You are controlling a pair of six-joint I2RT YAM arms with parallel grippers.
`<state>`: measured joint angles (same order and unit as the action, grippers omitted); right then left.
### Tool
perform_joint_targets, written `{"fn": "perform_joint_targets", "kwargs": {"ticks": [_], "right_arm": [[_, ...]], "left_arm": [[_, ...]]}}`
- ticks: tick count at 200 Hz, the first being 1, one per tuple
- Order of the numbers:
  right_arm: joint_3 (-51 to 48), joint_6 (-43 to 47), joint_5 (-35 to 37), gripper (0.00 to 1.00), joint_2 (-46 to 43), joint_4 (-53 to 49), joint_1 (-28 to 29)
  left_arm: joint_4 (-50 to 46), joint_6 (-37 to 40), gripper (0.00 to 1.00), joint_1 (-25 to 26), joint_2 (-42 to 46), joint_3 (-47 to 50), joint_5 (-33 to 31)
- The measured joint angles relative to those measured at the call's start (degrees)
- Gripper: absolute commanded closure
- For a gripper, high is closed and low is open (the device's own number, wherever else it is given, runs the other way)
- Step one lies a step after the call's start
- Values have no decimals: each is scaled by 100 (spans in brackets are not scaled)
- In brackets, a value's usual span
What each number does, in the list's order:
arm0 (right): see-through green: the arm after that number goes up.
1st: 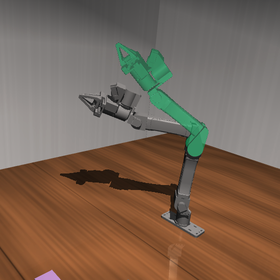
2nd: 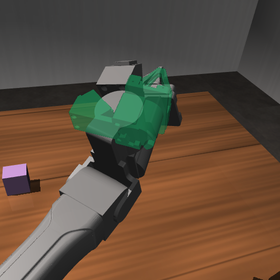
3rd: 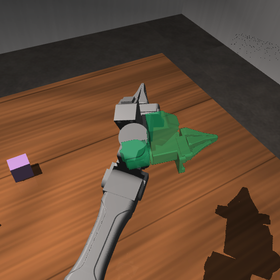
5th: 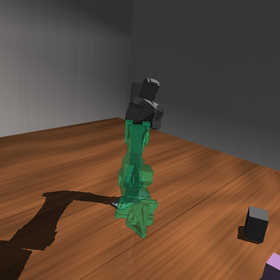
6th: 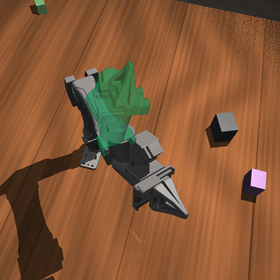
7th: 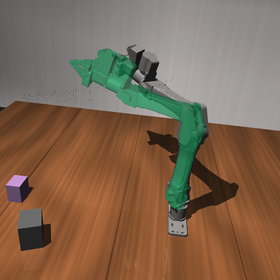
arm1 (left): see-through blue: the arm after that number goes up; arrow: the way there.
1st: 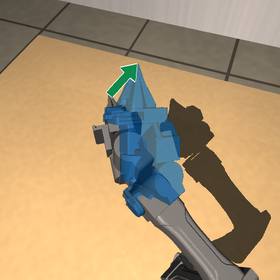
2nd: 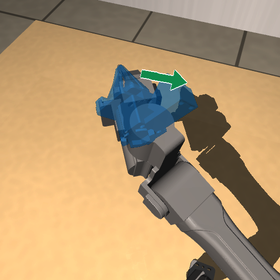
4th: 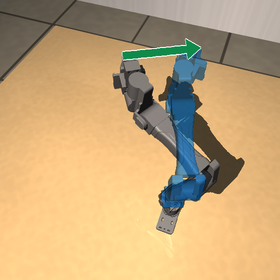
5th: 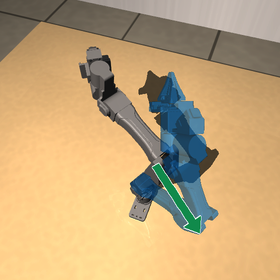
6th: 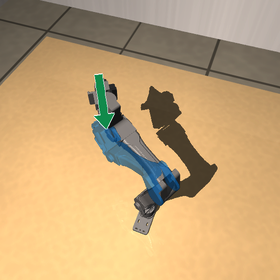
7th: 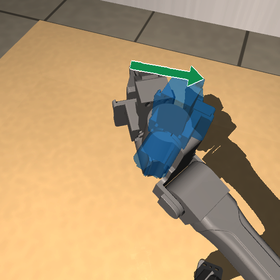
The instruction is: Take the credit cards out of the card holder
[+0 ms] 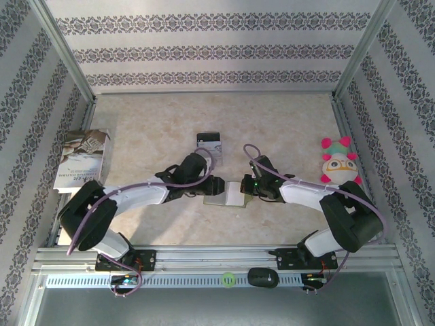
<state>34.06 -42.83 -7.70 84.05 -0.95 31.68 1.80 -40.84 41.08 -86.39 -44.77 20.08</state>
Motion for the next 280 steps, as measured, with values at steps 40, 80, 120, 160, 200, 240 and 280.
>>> {"fn": "perform_joint_targets", "kwargs": {"ticks": [40,80,120,160,200,240,280], "right_arm": [[352,492,422,57,-238,-540,470],[1104,1073,999,50,-717,-1106,1165],[1799,1582,1510,47,-704,-1565,1753],[2588,1871,1165,47,118,-1703,2070],[3132,1919,859,47,1180,-1969,2109],[3145,1864,1132,42,1467,-2500,2107],[2865,1775,1325,34,1438,-2566,2116]], "left_arm": [[-52,-42,57,-671,188,614,-249],[-223,-55,54,-748,573,748,-428],[-385,-52,51,-1064,1322,890,-629],[-745,-52,48,-1665,2162,1349,-817],[-1045,-48,48,-1912,2702,1606,-813],[-1049,-50,48,-1945,2697,1738,-658],[-1010,-50,48,-1945,2496,1792,-496]]}}
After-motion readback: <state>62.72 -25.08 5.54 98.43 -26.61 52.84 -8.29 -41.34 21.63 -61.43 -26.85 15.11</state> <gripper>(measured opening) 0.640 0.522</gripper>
